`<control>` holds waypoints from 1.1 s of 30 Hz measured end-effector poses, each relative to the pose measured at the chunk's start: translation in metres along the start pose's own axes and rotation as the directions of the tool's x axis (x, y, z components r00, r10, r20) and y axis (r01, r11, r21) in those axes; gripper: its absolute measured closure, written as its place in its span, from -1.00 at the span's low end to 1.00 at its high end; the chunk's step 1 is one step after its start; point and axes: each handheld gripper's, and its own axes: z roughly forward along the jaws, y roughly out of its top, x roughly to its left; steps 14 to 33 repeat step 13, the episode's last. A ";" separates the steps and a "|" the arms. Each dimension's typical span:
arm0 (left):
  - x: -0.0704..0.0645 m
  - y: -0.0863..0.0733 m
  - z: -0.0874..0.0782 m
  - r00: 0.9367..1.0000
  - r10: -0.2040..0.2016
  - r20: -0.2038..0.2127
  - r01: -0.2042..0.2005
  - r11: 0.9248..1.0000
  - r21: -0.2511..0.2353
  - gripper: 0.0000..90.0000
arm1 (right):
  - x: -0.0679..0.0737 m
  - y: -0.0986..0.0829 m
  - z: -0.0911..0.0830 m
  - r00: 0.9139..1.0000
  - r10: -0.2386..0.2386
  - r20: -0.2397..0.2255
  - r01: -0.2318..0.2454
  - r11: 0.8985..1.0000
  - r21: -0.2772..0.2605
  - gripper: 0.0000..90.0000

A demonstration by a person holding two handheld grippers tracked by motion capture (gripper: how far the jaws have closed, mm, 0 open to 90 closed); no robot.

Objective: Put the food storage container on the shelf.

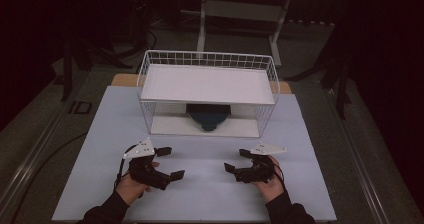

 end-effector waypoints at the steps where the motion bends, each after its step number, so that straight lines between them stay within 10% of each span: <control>1: 0.000 0.000 0.000 1.000 0.000 0.002 0.000 1.000 0.003 -0.99 | 0.000 -0.001 -0.003 1.000 0.007 -0.002 -0.007 1.000 -0.003 -0.67; 33: -0.002 -0.001 0.003 1.000 0.014 0.013 -0.014 1.000 0.003 -0.99 | -0.012 -0.010 -0.023 0.999 0.041 0.031 -0.040 0.998 -0.042 -0.67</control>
